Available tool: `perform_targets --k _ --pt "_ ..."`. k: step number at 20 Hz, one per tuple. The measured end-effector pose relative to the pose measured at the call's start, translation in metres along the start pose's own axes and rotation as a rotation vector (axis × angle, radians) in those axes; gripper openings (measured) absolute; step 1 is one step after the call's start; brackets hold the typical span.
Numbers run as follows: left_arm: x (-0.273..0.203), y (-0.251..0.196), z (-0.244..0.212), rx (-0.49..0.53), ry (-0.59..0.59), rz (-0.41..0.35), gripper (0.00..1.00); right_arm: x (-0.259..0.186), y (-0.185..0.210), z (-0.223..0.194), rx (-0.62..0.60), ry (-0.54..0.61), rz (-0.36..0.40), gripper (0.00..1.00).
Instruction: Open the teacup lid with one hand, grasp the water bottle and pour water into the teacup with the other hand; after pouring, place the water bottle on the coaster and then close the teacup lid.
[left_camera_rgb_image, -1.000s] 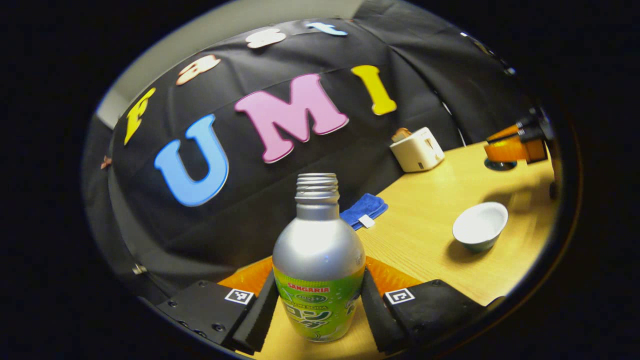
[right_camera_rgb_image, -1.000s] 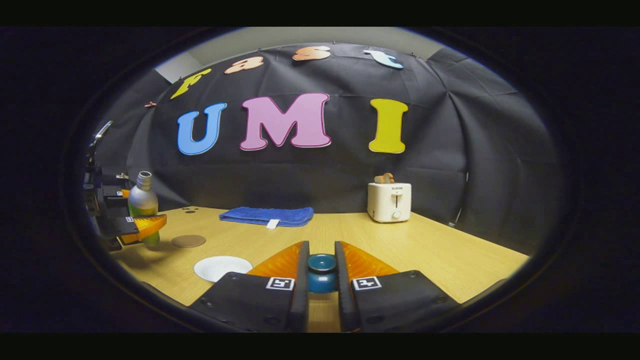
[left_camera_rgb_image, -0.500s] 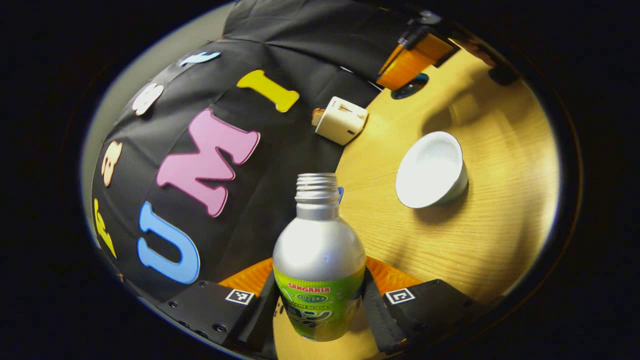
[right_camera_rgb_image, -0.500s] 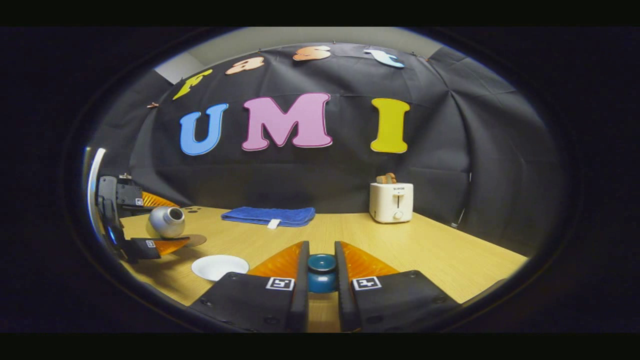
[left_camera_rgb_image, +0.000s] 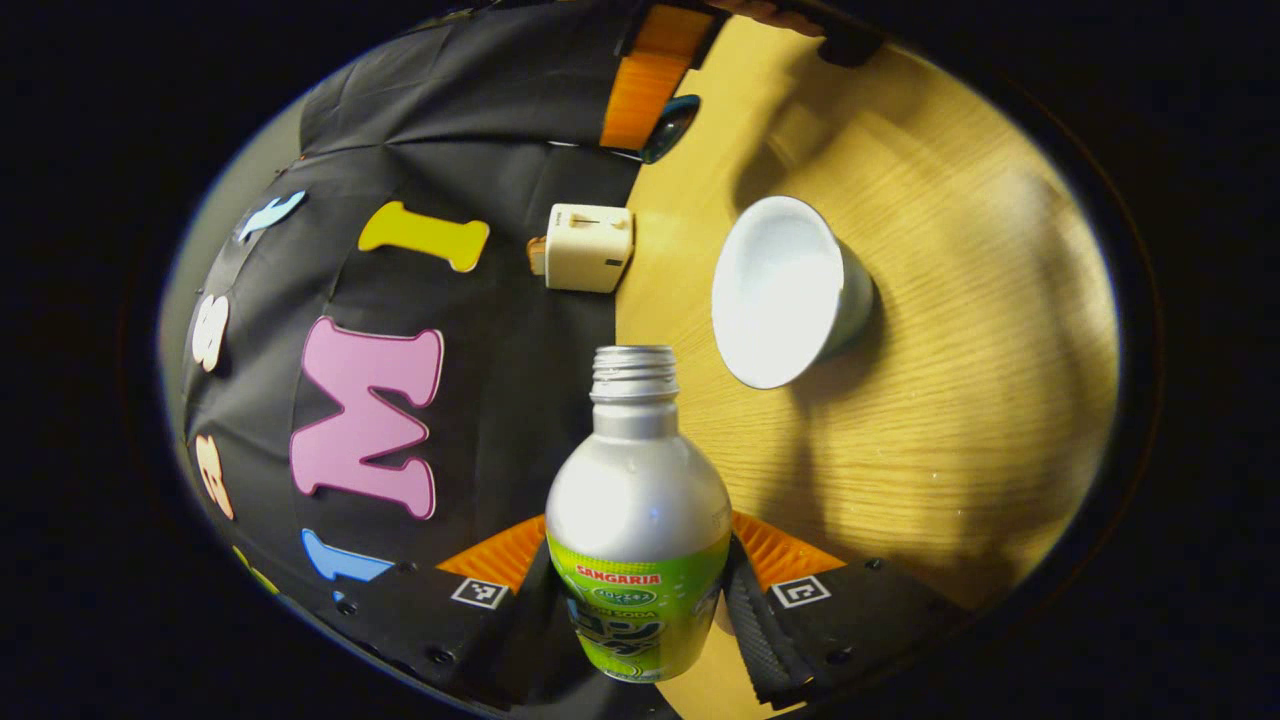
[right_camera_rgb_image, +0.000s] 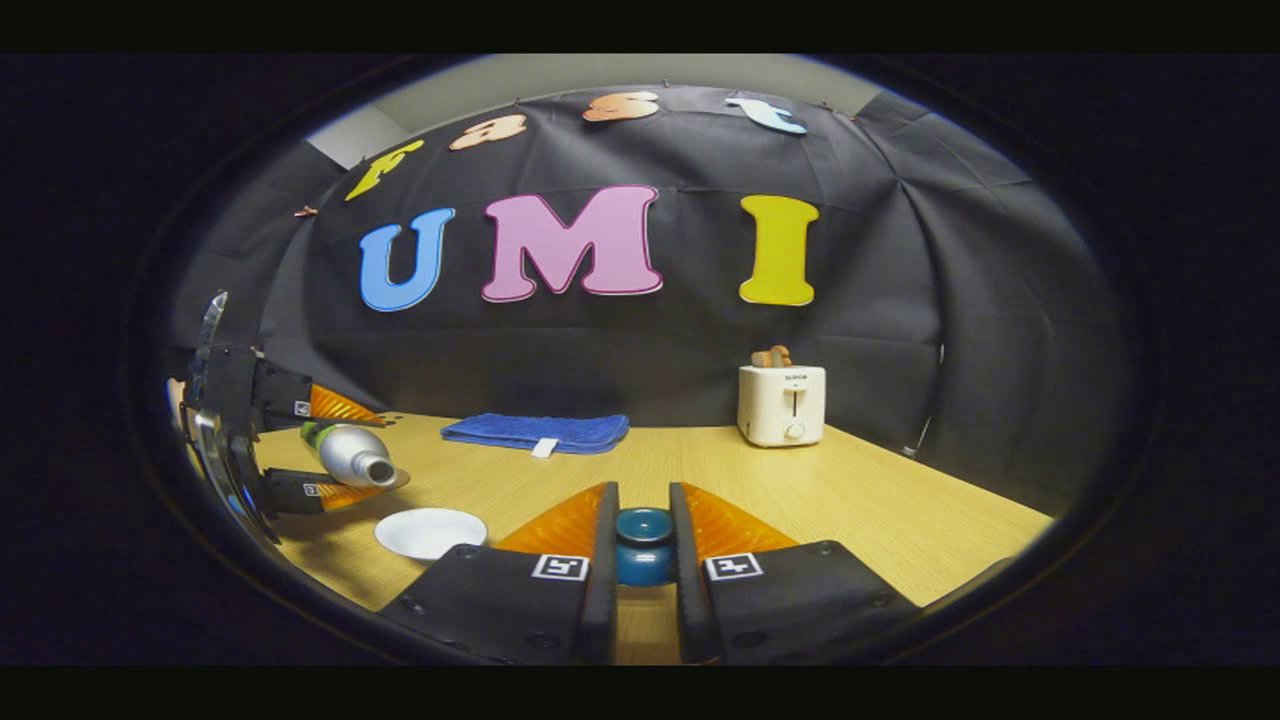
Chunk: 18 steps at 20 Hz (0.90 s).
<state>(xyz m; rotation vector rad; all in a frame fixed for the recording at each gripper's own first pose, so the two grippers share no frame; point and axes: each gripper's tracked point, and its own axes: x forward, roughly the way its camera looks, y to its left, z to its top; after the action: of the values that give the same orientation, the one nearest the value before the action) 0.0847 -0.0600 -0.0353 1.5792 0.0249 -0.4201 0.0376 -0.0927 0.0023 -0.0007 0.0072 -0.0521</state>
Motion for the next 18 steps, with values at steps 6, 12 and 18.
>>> perform_targets --k 6,12,18 --pt "0.014 0.001 0.008 0.144 -0.003 -0.038 0.8 0.001 0.0 0.0 -0.001 -0.001 0.001 0.28" --pt "0.018 0.008 0.017 0.272 -0.001 -0.065 0.8 0.001 0.0 0.001 -0.001 -0.001 0.003 0.28" --pt "0.016 0.015 0.014 0.369 0.028 -0.058 0.8 0.0 0.0 0.001 -0.001 -0.001 0.006 0.28"
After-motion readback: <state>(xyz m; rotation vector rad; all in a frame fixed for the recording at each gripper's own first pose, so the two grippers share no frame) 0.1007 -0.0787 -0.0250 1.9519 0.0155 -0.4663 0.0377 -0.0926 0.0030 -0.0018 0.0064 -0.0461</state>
